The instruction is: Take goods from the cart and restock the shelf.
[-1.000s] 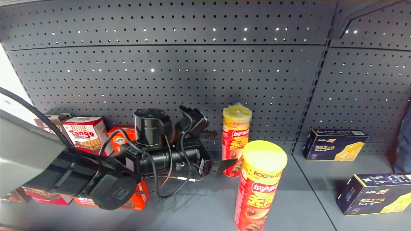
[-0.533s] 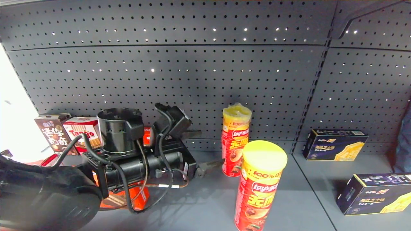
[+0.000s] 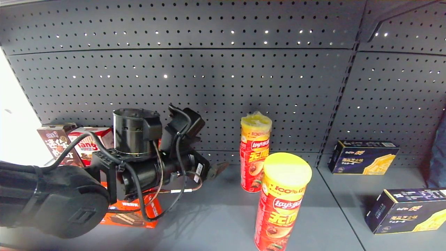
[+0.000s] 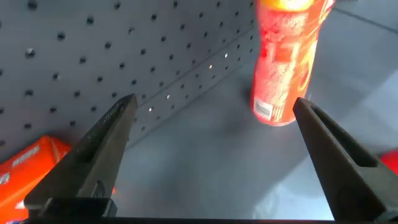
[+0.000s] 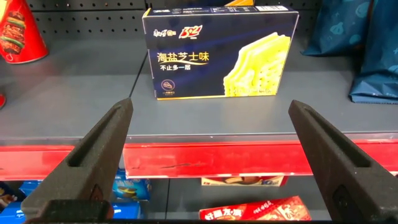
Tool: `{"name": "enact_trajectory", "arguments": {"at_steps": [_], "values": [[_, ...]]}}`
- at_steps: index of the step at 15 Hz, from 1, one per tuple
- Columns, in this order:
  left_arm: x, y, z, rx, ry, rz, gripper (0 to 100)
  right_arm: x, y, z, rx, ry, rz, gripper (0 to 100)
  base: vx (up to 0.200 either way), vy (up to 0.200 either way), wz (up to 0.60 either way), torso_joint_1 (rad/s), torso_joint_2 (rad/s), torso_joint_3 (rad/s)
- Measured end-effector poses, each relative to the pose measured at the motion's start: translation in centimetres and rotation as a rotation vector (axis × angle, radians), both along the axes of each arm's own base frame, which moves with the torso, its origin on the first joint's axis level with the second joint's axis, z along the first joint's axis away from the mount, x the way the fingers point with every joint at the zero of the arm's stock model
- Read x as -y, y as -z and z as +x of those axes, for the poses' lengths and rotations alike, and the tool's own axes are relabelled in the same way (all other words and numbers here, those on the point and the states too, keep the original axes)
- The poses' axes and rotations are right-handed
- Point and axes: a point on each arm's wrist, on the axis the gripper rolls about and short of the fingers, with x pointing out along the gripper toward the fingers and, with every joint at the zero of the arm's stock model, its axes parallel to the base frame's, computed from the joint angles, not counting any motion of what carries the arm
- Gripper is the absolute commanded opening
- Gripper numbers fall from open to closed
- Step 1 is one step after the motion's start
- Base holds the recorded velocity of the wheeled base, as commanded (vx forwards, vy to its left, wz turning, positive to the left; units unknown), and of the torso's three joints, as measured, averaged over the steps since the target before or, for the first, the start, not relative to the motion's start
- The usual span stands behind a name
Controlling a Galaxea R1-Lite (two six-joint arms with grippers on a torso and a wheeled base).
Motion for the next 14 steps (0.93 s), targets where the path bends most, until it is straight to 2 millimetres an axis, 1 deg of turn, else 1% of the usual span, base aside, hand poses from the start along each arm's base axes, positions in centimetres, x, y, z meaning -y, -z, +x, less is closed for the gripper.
{"name": "enact_trajectory", "arguments": {"at_steps": [1,4,7,14], "values": [[0.2,0.2,0.0,-0.027,-0.015,0.026,100,0.0,0.0,0.0,0.0,0.0,0.0,100,0.0,0.0,0.0,0.0,0.0,0.0],[0.9,0.1,0.5,-0.024,-0.05,0.048,100,0.0,0.0,0.0,0.0,0.0,0.0,100,0.0,0.0,0.0,0.0,0.0,0.0],[1.8,0.7,1.2,-0.027,-0.085,0.071,100,0.0,0.0,0.0,0.0,0.0,0.0,100,0.0,0.0,0.0,0.0,0.0,0.0],[3.1,2.1,3.1,-0.04,-0.098,0.089,100,0.0,0.0,0.0,0.0,0.0,0.0,100,0.0,0.0,0.0,0.0,0.0,0.0]]}}
